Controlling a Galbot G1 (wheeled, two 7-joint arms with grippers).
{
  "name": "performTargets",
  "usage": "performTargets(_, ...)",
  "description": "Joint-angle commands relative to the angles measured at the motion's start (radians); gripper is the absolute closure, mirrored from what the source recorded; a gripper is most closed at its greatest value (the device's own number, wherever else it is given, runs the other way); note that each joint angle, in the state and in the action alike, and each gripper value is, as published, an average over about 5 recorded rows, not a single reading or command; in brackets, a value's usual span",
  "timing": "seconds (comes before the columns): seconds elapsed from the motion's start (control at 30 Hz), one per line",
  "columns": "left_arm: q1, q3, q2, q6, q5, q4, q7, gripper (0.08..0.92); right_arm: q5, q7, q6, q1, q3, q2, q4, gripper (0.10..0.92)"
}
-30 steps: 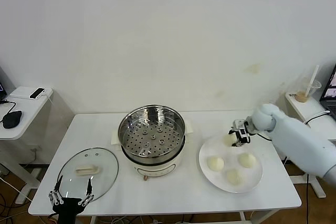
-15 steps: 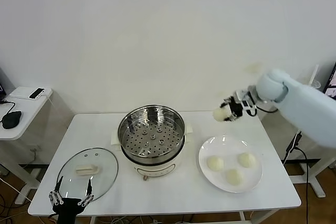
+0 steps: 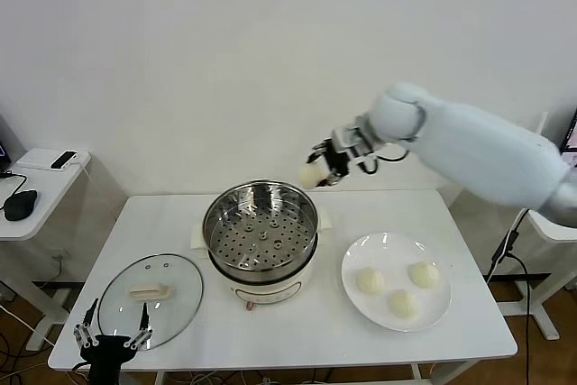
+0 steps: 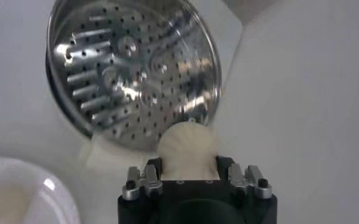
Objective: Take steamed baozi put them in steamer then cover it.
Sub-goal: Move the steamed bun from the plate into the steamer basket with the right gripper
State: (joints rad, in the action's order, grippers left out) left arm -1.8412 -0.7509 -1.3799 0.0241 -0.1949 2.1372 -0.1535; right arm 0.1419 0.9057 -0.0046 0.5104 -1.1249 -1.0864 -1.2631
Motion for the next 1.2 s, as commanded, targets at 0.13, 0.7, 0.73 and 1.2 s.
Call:
performTargets(0.13,0.007,-0.027,0.004,0.004,0.023,-0.005,0.003,0.177,-0.24,-0.122,0.298,-0.011,-0.15,-0.238,0.199,0.465)
performTargets(0.7,0.007,-0.047,0.021,0.093,0.229,0.007,0.025,0.177,-0.529,-0.252,0.542,-0.14,-0.098,-0.365,0.452,0.464)
performTargets(0.73,0.009,-0.048,0.021,0.093,0.229,0.006,0.025,0.177,-0.533,-0.255,0.547,-0.144,-0.097,-0.367,0.456,0.463)
performTargets(1.2,0.02,-0.052,0.015,0.089,0.206,0.007,0.022,0.177,-0.583,-0.266,0.585,-0.169,-0.075,-0.394,0.506,0.426)
